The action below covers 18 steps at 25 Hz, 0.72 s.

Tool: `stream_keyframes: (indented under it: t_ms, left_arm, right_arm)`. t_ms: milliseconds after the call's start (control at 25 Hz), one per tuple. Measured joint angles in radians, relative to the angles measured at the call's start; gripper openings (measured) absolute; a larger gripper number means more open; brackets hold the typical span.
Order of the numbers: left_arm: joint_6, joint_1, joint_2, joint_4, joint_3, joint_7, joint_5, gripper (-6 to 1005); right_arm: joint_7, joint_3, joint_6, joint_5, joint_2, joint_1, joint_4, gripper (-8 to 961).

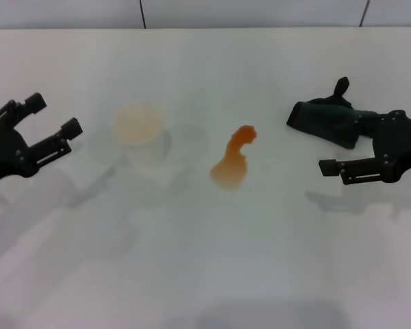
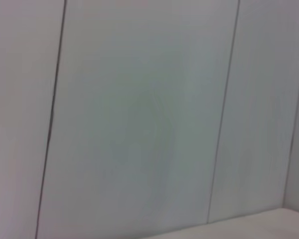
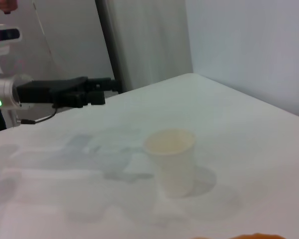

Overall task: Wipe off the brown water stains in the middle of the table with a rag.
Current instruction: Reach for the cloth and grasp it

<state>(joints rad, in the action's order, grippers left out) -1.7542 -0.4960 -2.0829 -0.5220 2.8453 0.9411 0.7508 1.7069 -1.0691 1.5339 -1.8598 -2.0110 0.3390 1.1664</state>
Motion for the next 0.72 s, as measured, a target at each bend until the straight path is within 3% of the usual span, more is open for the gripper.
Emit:
stream_keyframes:
  t_ms: [240, 560, 720]
  left_arm:
    - [-0.035, -0.075, 0.004, -0.103, 0.001, 0.078, -0.069, 877]
    - [-0.142, -0.248, 0.014, -0.337, 0.003, 0.241, -0.240, 874]
    - [-0.186, -0.303, 0.034, -0.380, 0.003, 0.290, -0.334, 874]
  right_arm:
    - [0.005, -0.005, -0.006, 0.004, 0.000, 0.000, 0.001, 781]
    - [0.005, -0.004, -0.007, 0.004, 0.000, 0.000, 0.011, 781]
    - [0.005, 0.002, -0.007, 0.004, 0.000, 0.004, 0.013, 781]
